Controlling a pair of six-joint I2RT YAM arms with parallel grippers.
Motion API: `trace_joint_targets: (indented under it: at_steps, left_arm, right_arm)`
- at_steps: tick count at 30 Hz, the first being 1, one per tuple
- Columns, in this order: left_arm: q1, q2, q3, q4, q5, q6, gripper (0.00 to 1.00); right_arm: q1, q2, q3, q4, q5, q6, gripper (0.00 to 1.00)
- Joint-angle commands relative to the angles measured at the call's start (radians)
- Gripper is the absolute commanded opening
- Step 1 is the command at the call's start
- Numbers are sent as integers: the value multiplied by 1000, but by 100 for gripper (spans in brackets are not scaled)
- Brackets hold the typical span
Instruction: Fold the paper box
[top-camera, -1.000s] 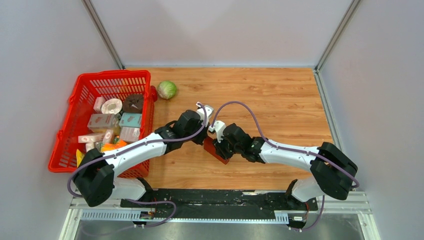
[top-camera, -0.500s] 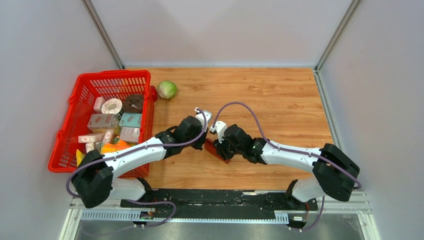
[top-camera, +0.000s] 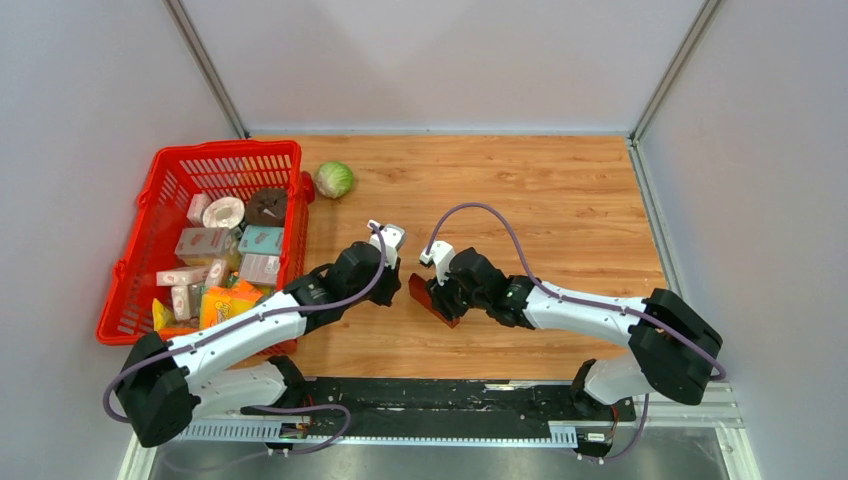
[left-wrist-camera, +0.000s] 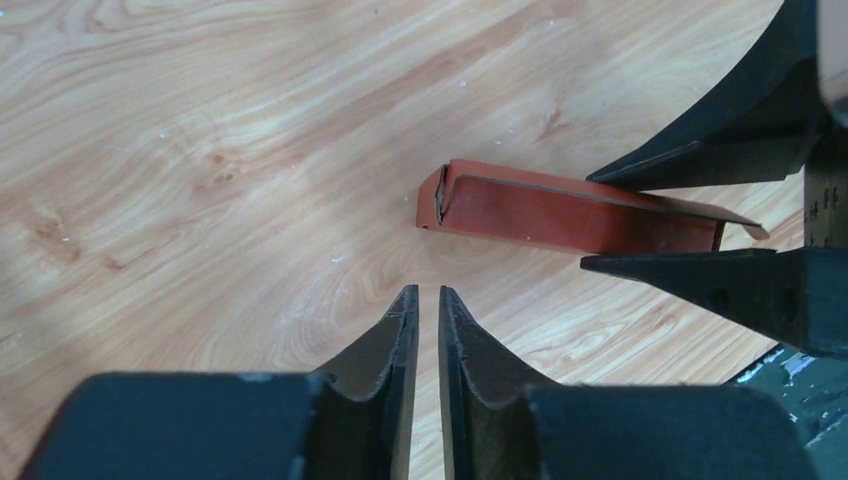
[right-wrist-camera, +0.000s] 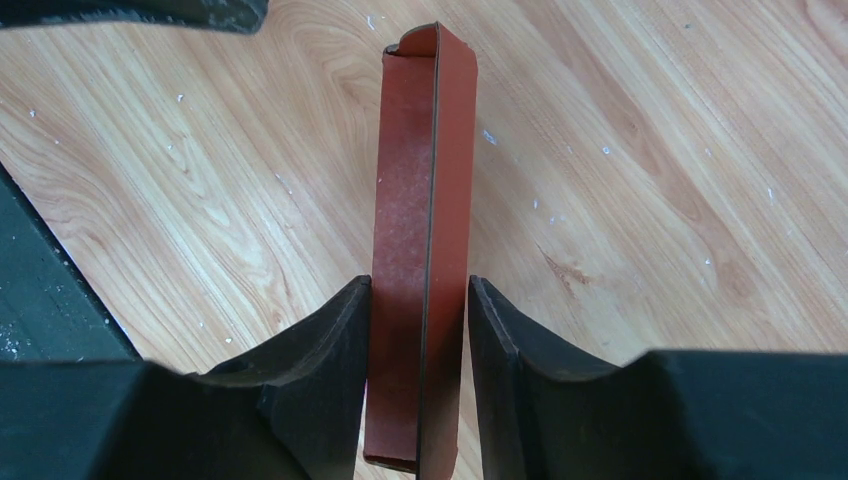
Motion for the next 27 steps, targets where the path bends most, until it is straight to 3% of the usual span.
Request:
trace_joint_targets:
  at_steps: [1,6,12,21,27]
  left_arm:
    - [1,-11,39,-16,-24,-5,22]
    - [2,64,52,34,2,20,29]
    - [2,156,87,96,13,93,26]
    - [28,126,78,137,82,104,36]
    - [44,171,111,130,96,124,31]
  right_arm:
    - [0,-19,9,27,5,-3,43]
    - [0,-25,13,19,12,1,49]
    - [-6,-28,9,16,-1,3,49]
    - [-13,-30,5,22,-10,1,46]
    - [-13,-30,5,25,-12,1,45]
